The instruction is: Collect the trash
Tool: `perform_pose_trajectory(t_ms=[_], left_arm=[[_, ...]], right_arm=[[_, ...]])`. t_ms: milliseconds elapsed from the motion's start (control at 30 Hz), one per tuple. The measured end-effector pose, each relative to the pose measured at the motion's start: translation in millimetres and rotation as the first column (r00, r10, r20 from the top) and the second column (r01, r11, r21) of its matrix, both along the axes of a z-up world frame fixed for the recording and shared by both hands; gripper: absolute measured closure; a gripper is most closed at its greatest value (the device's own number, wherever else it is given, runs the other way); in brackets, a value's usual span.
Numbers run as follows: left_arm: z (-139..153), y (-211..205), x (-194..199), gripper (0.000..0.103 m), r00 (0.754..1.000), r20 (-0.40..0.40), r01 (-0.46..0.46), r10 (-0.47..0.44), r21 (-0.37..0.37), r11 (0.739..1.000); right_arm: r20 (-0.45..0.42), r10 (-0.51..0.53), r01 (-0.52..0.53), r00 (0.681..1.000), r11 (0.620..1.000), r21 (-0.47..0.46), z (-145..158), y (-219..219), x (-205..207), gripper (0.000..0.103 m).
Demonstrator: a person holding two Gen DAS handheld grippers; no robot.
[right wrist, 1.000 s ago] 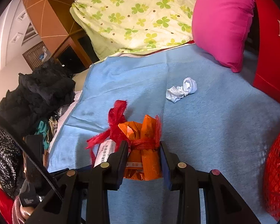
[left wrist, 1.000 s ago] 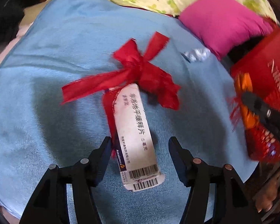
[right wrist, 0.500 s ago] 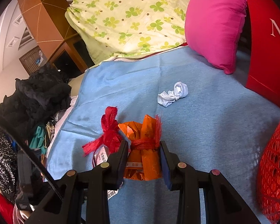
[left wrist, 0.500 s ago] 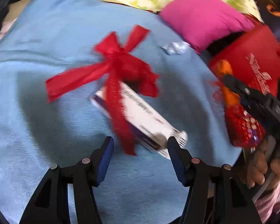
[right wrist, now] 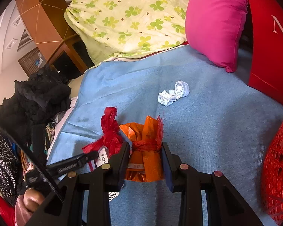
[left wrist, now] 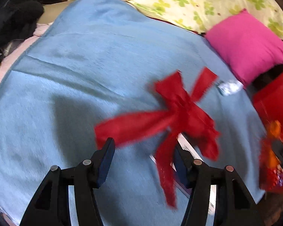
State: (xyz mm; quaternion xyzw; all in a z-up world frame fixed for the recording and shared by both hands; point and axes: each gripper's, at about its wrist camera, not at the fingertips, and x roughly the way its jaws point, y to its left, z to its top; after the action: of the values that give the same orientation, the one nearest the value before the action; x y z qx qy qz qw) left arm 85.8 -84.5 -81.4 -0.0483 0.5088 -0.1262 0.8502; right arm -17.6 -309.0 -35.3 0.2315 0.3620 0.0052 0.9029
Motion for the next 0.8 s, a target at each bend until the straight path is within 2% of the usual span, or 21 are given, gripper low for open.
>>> perform_pose_trajectory(t_ms=[67,167,367,500,600,733,800], left_arm=[[0.9,10.8,5.7,0.043,0.998,0.019,-0.064,0.064,0.029,0.998],[10.7,26.2,7.8,0.043,0.982,0.092,-0.171,0.163,0.086,0.982],[41.7,26.1,-38.9,0.043,0.977,0.198,-0.106,0.085,0.097,0.990],[44.1,22.1,-66.3,0.043,0.988,0.149,-0.039,0.037,0.008,0.999],[33.2,5.5,-76.9,0.042,0.998,0.062,-0.011,0.015,-0.073,0.997],[18.1,-12.2,-80.4,0.042,1.000,0.017,-0.023,0.024,-0.057,0.998],[8.3,-19.7,-76.2,0.042,0.999,-0.036,-0.035,0.032,-0.083,0.996]], right_arm=[[0.005,-0.006,0.006,1.000,1.000,0.002,0.5,-1.1,-0.4,0.068],[0.014,-0.016,0.016,1.000,1.000,0.005,2.0,-2.1,-2.1,0.068],[0.029,-0.014,0.014,0.999,1.000,-0.006,7.7,-5.7,-6.8,0.068],[0.043,-0.020,0.020,0.999,1.000,-0.008,12.9,-7.3,-11.1,0.068],[0.059,-0.013,0.015,0.998,0.999,-0.032,16.9,-3.2,-15.5,0.068],[0.080,-0.003,0.008,0.997,0.998,-0.067,21.7,0.8,-21.8,0.068],[0.091,-0.007,0.014,0.996,0.998,-0.069,23.5,-2.8,-24.3,0.068]])
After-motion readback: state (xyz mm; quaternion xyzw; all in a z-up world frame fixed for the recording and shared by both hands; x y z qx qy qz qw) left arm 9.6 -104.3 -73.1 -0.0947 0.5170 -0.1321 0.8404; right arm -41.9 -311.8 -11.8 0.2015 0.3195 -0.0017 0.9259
